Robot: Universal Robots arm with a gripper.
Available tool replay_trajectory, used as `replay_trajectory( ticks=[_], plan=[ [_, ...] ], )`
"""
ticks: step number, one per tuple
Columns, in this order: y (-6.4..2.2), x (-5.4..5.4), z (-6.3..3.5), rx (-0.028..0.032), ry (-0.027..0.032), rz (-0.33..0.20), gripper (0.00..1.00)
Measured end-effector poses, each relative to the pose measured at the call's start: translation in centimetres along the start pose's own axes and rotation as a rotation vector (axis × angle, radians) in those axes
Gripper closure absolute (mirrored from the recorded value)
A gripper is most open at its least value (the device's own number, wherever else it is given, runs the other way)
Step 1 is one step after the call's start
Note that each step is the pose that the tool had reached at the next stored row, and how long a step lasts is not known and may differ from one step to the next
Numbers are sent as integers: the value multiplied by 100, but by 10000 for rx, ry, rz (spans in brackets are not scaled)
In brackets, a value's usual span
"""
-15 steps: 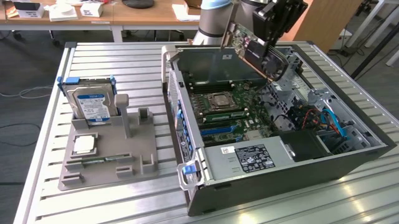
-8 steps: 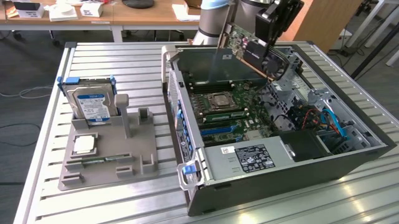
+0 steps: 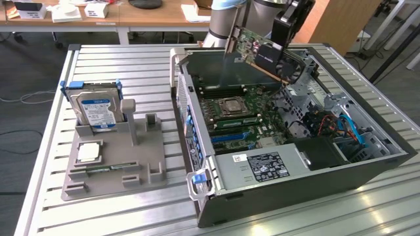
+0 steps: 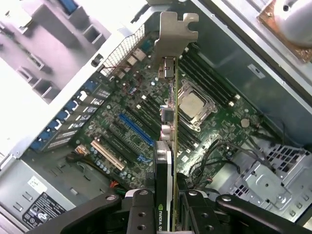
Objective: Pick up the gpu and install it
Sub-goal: 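Insert the gpu into the slot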
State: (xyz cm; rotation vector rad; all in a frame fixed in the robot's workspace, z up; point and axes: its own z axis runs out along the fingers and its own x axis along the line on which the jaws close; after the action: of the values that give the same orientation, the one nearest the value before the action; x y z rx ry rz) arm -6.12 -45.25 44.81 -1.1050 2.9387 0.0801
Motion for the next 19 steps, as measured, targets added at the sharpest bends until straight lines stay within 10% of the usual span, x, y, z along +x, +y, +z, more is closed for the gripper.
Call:
replay_trajectory(
  ticks=[19],
  plan=[
    [0, 0, 13, -61, 160, -3451, 73]
  ],
)
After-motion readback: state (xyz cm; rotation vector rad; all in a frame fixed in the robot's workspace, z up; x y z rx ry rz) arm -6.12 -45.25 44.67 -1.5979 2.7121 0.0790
